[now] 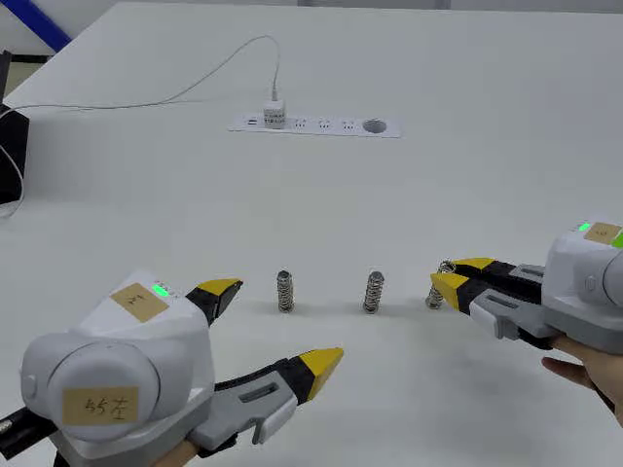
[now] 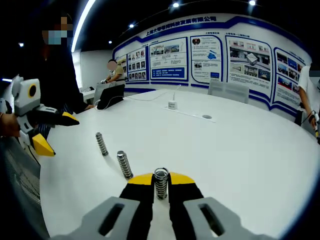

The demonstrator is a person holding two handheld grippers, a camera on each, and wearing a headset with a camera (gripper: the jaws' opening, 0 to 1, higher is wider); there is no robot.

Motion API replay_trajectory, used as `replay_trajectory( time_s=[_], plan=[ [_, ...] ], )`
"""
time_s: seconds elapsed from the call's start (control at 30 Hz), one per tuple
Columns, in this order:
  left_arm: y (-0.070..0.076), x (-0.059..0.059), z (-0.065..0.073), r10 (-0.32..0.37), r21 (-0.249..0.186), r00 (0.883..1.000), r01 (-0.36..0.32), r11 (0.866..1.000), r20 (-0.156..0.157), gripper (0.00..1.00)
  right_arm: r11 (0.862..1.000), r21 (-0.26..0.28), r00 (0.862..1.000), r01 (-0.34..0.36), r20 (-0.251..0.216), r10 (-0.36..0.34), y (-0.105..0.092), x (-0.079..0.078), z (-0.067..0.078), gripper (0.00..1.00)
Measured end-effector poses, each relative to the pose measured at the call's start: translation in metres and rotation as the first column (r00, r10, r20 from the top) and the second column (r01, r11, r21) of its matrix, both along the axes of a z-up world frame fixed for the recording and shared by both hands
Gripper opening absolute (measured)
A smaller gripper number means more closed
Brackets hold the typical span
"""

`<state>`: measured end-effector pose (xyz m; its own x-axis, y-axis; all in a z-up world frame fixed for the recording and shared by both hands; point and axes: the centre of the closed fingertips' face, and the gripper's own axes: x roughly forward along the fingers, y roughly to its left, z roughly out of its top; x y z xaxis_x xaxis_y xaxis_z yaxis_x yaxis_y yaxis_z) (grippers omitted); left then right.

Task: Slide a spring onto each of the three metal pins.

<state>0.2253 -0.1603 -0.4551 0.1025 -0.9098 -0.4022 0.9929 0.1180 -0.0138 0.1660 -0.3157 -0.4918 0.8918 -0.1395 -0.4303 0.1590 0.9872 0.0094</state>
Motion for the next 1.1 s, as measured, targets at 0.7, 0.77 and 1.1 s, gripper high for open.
replay_trajectory(
  time_s=[0.7, 0.77, 1.1],
  plan=[
    [0.002, 0.001, -0.001, 0.003, 0.005, 1.0, -0.003, 1.0, 0.0, 0.68, 1.0, 0.019, 1.0, 0.007, -0.018, -0.007, 0.001, 0.0, -0.01, 0.12],
    [0.003, 0.002, -0.001, 0.004, 0.007, 1.0, -0.004, 1.0, 0.001, 0.68, 1.0, 0.019, 1.0, 0.007, -0.02, -0.006, 0.001, 0.0, -0.01, 0.12],
    [0.004, 0.005, -0.003, 0.012, 0.023, 1.0, -0.012, 1.0, 0.0, 0.67, 0.999, 0.03, 1.0, 0.013, -0.014, -0.012, 0.002, -0.001, -0.005, 0.18]
  ],
)
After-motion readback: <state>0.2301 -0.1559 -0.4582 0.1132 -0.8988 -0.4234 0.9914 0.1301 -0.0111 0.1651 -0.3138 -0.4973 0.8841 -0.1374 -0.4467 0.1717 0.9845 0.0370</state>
